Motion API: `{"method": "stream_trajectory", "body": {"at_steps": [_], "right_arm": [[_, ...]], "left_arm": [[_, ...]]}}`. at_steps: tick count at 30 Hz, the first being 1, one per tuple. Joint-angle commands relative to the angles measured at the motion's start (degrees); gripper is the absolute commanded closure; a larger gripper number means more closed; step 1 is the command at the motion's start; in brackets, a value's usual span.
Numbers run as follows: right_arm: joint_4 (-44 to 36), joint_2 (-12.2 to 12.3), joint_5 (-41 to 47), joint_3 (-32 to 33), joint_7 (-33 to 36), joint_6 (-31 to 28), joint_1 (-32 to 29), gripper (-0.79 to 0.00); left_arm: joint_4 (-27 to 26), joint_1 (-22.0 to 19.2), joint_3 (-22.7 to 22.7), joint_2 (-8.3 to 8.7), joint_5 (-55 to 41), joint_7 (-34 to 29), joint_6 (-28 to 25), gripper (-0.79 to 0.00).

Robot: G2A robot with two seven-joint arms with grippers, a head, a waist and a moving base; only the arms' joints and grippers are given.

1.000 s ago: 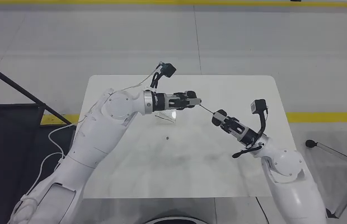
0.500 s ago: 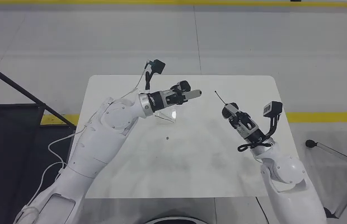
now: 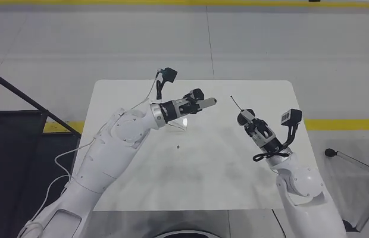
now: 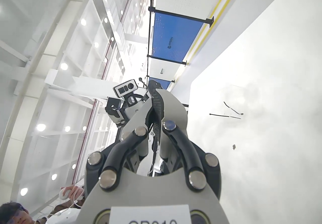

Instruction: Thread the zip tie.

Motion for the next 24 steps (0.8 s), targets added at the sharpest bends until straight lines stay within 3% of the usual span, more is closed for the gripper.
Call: {"method": "stream_trajectory", "body": {"at_steps": [1, 6, 10, 13, 19, 24], "right_arm": [[-0.2, -0.2, 0.0, -0.3, -2.0, -1.1, -0.4, 0.0], [-1.2, -0.6, -3.3, -1.7, -7.3, -2.5, -1.4, 0.0], [-1.9, -0.9, -6.8, -3.1, -10.9, -2.7, -1.6, 0.0], [-2.3, -1.2, -9.1, -4.3, -13.0, -2.4, -1.5, 0.0], [-1.9, -1.7, -11.8, -6.3, -14.8, -1.6, -0.7, 0.0], [-1.5, -2.0, -12.9, -6.9, -15.3, -1.5, -0.3, 0.0]], "left_arm": [[0.0, 0.2, 1.1, -0.45, 1.0, 3.2, 1.0, -0.785], [1.3, 1.1, 4.1, -2.07, -1.2, 10.7, 0.3, -0.785], [2.9, 1.6, 6.6, -3.29, -3.7, 13.1, -1.4, -0.785], [4.3, 1.4, 8.5, -4.26, -4.7, 14.4, -1.6, -0.677], [7.1, 0.3, 10.6, -5.91, -6.7, 15.4, -3.2, -0.582], [8.9, -0.6, 11.5, -6.91, -7.0, 15.3, -3.7, -0.403]]}}
